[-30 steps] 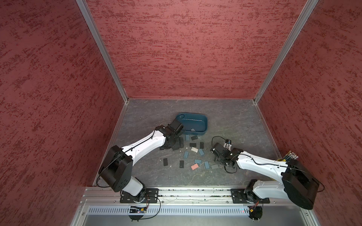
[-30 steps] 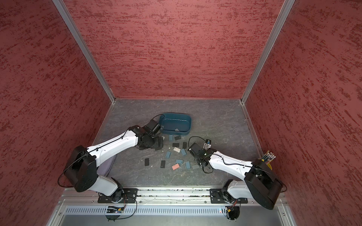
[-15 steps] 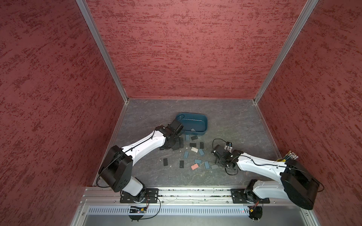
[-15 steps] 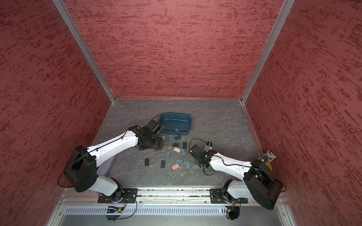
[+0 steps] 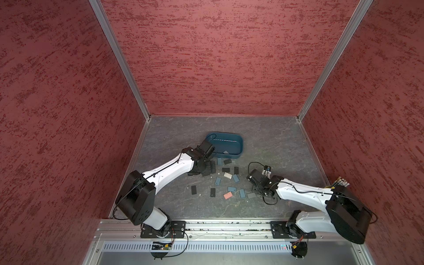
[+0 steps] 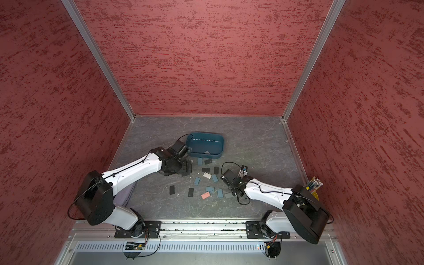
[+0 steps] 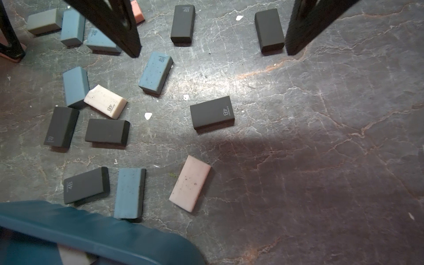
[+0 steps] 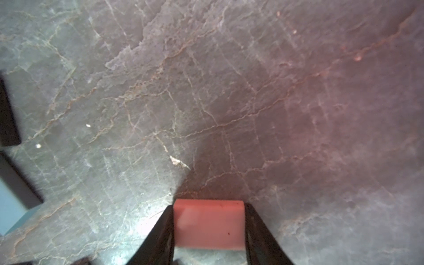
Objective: Put the eraser in the storage box
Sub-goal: Pick up the eraser from the center of the board.
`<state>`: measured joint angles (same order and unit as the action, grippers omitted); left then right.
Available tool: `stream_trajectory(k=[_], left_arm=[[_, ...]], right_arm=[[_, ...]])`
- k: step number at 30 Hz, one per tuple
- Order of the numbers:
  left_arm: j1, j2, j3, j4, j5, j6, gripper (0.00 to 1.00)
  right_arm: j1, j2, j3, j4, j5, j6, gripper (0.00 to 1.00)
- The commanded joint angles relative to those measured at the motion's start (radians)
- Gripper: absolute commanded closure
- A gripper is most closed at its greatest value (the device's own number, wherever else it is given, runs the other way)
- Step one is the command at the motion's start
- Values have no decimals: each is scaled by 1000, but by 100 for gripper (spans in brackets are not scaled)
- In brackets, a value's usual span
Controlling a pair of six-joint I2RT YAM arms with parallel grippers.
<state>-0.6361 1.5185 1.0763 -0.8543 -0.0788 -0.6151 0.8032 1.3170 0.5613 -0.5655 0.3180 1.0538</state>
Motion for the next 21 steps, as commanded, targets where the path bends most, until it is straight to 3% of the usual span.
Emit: stream_trajectory(k=[1, 21], left_arm=[[-5, 0, -19, 18, 6, -6, 0], [-5, -20, -36, 20, 1, -9, 0]], right_arm=[[-2, 5, -18, 34, -29, 0, 58], [-2, -24, 110, -68, 90, -30, 60]])
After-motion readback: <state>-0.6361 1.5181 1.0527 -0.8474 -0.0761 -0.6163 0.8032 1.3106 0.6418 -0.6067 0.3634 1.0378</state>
